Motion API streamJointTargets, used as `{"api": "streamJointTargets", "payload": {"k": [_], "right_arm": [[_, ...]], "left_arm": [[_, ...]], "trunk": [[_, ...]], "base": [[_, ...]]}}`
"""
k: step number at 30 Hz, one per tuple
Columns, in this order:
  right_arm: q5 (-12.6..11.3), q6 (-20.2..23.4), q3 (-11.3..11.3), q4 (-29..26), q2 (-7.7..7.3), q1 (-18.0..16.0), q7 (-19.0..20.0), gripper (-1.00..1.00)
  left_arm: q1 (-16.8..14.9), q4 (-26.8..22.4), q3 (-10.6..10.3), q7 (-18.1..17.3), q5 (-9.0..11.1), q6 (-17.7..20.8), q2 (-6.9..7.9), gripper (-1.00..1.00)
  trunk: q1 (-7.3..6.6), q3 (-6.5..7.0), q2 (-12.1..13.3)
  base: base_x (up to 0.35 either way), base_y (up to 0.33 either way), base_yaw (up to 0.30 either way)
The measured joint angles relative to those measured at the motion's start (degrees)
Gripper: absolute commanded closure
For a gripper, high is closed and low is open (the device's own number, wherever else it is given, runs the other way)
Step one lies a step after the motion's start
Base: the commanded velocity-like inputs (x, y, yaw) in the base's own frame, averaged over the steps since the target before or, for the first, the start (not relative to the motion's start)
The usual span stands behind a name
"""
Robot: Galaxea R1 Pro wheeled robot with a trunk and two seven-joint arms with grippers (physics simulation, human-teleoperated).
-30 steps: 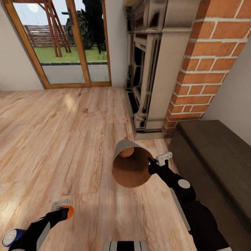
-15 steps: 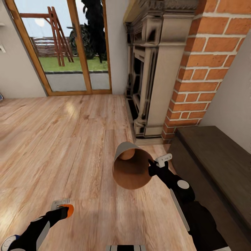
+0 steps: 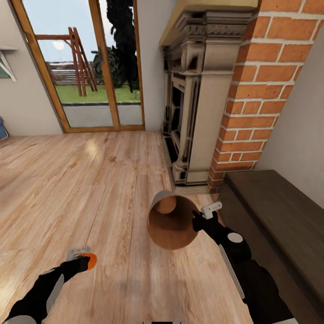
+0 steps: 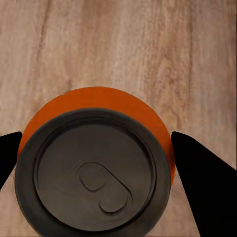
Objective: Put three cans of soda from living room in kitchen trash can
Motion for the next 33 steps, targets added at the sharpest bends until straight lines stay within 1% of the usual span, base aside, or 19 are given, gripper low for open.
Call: {"api": "streamJointTargets", "payload": {"k": [1,2,5,7,9,11,12,14,16,17,18,19,20,22,24,27,28,33], "right_arm": [[-0.1,0.1,0.0,0.0,0.0,0.0,-0.1,1.0],[-0.1,0.2,0.0,0.0,0.0,0.0,-0.1,1.0],[-0.1,0.3,0.0,0.0,0.0,0.1,-0.1,1.0],[-0.2,1.0,0.1,0.1,0.05,0.1,-0.2,1.0],[-0.2,2.9,0.1,0.1,0.07,0.1,-0.3,1.0],[0.1,4.3,0.1,0.3,0.08,0.1,-0.7,1.0],[-0.4,5.8,0.1,0.0,0.09,0.1,-2.0,1.0],[0.6,6.4,0.1,0.0,0.08,0.1,-3.3,1.0],[-0.1,7.0,0.3,0.0,0.11,0.1,-4.4,1.0],[-0.2,7.3,0.3,0.0,0.12,0.1,-4.7,1.0],[-0.5,8.4,0.5,0.1,0.14,0.0,-5.1,1.0],[-0.4,10.0,0.5,0.2,0.15,0.0,-5.5,1.0],[-0.2,12.7,0.6,0.2,0.16,-0.1,-5.8,1.0],[0.1,13.8,0.6,1.7,0.17,-0.1,-5.9,1.0],[-0.2,15.2,0.6,2.0,0.18,-0.1,-6.1,1.0],[-0.1,17.3,0.6,0.0,0.18,-0.2,-6.1,1.0],[-0.1,18.6,0.6,-0.3,0.19,-0.2,-6.1,1.0],[0.0,22.9,0.6,-0.5,0.18,-0.4,-6.1,1.0]], "left_arm": [[0.0,-5.1,0.0,-0.3,-0.1,2.7,0.0,1.0],[0.1,-7.4,0.0,-0.3,0.1,3.7,0.0,1.0],[0.3,-12.4,-0.1,-0.5,0.0,6.5,0.0,1.0],[0.6,-18.3,-0.1,-0.5,0.1,9.8,-0.05,1.0],[0.7,-21.7,-0.1,-0.6,0.0,11.7,-0.07,1.0],[0.7,-23.5,-0.1,-0.6,-0.1,12.7,-0.07,1.0],[0.8,-25.6,-0.1,-0.6,0.1,14.0,-0.08,1.0],[0.8,-26.9,-0.1,-0.6,0.0,14.9,-0.08,1.0],[1.6,-29.1,-0.1,-0.7,0.0,16.2,-0.08,1.0],[2.0,-30.0,-0.1,-0.7,0.0,16.7,-0.08,1.0],[3.1,-32.1,-0.1,-0.8,0.0,17.7,-0.08,1.0],[4.2,-34.4,-0.1,-0.8,0.0,18.8,-0.08,1.0],[5.6,-37.9,-0.1,-0.8,0.0,20.7,-0.08,1.0],[6.4,-39.7,-0.1,-0.8,0.0,21.9,-0.08,1.0],[7.1,-41.8,-0.1,-0.8,0.0,23.4,-0.08,1.0],[7.4,-42.8,-0.1,-0.9,0.0,24.4,-0.09,1.0],[7.5,-43.3,-0.1,-0.9,0.0,24.8,-0.09,1.0],[7.7,-45.5,-0.5,-0.9,0.1,27.3,-0.09,1.0]], "trunk": [[-0.02,0.22,0.0],[-0.05,0.44,0.0],[-0.13,1.1,0.1],[-0.18,1.55,0.1],[-0.23,1.99,0.1],[-0.28,2.43,0.1],[-0.31,2.65,0.2],[-0.36,3.09,0.2],[-0.41,3.54,0.2],[-0.44,3.76,0.2],[-0.65,3.94,0.6],[-0.87,4.12,1.0],[-1.09,4.3,1.4],[-1.52,4.66,2.2],[-1.96,5.02,3.0],[-2.62,5.55,4.2],[-2.85,5.74,4.6],[-3.94,6.63,6.6]], "base": [[0.0,0.0,0.0],[0.0,0.0,0.0],[0.0,0.0,0.0],[0.0,0.0,0.0],[0.0,0.0,0.0],[0.0,0.0,0.0],[0.0,0.0,0.0],[0.0,0.0,0.0],[0.0,0.0,0.0],[0.0,0.0,0.0],[0.0,0.0,0.0],[0.0,0.0,0.0],[0.0,0.0,0.0],[0.0,0.0,0.0],[0.0,0.0,0.0],[0.0,0.0,0.0],[0.0,0.0,0.0],[0.0,0.0,0.0]]}}
